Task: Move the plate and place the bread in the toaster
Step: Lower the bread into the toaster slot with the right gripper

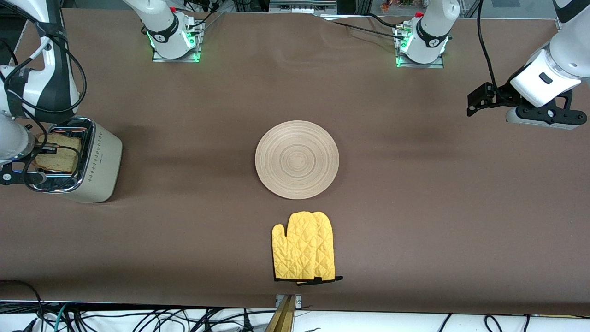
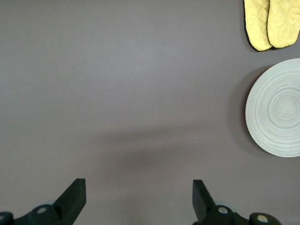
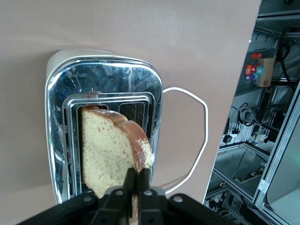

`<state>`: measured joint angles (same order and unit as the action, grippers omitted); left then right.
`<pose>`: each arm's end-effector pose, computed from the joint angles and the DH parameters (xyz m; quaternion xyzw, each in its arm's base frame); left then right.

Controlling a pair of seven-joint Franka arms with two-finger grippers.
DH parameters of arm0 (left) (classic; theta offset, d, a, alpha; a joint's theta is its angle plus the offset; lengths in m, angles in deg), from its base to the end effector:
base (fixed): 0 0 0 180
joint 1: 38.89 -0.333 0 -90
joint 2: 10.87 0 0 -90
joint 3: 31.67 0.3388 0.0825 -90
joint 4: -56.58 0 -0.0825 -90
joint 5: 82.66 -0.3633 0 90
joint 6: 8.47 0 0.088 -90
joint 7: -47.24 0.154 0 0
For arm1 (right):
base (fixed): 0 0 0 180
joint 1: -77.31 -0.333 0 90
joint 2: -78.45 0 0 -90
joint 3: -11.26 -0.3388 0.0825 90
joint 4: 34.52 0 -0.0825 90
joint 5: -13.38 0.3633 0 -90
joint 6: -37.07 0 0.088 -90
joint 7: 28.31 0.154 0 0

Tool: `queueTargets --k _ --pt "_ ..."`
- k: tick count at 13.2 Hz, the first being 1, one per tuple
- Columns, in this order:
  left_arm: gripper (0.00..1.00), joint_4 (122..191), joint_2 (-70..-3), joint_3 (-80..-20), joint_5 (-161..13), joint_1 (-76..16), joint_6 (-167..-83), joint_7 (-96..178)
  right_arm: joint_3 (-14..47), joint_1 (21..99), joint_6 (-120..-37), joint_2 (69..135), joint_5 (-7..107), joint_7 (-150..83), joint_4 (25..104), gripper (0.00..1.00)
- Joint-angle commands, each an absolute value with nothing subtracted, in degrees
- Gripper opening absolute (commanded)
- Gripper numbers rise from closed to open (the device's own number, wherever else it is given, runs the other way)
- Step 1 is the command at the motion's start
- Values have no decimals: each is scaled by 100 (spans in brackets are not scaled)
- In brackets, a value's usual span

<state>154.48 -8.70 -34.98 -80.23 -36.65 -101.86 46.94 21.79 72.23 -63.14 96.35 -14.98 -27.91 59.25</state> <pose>0.5179 -0.0571 0.5631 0.9986 -0.0441 -0.0214 0.0190 0.6046 -0.1121 0.4258 0.9599 0.0192 -0.1066 0.2587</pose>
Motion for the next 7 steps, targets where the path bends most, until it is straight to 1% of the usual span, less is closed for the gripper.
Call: queueTargets --k 1,3,4,7 --pt "100 15467 -815 -3501 -7967 -3704 -10137 4698 2181 7055 -6321 9621 -1528 -2576 5883 100" --pt "100 15467 -832 -3492 -8116 -3705 -10180 4689 1980 7046 -6312 9559 -1458 -2471 5865 100" --pt "100 15458 -832 -3492 -8195 -3705 -10189 4689 1839 7054 -6295 9480 -1240 -2374 5865 100" --pt "100 15458 -832 -3484 -8196 -3705 -10181 4689 1601 7054 -6268 9059 -134 -2435 5847 100"
